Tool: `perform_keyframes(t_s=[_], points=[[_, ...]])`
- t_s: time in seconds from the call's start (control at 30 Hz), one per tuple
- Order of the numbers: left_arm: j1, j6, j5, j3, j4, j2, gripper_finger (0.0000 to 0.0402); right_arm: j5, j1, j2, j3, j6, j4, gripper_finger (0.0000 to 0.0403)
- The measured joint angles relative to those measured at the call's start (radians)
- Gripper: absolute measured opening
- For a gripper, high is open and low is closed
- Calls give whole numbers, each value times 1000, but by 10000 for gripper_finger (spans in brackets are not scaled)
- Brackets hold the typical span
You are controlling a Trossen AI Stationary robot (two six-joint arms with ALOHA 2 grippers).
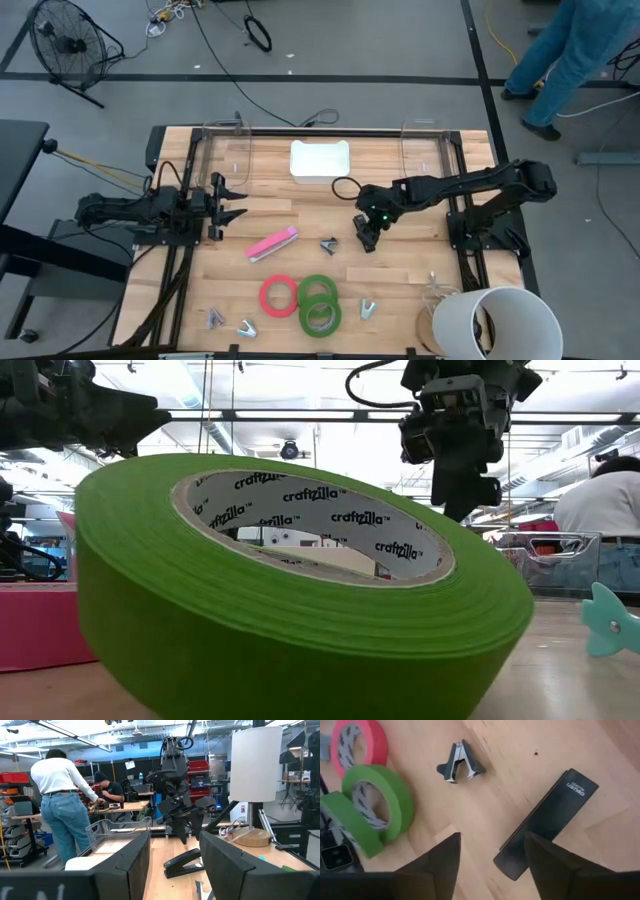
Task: Pick and place Stapler, Stapler remover, tape
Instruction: Put the black stapler into the right transparent bin
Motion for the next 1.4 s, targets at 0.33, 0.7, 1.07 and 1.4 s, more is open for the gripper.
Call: perform_keyframes(t_s=[0.33,0.7,1.07,1.4], points=[[0,0,0,0,0,0,177,76,4,16,1,46,-13,277],[0,0,0,0,0,0,177,48,17,129,1,103,-22,286],[0,0,0,0,-1,0,177,56,12,151,3,111,-22,284],[0,0,0,0,-1,0,177,-13,-33,131,0,108,-22,283]])
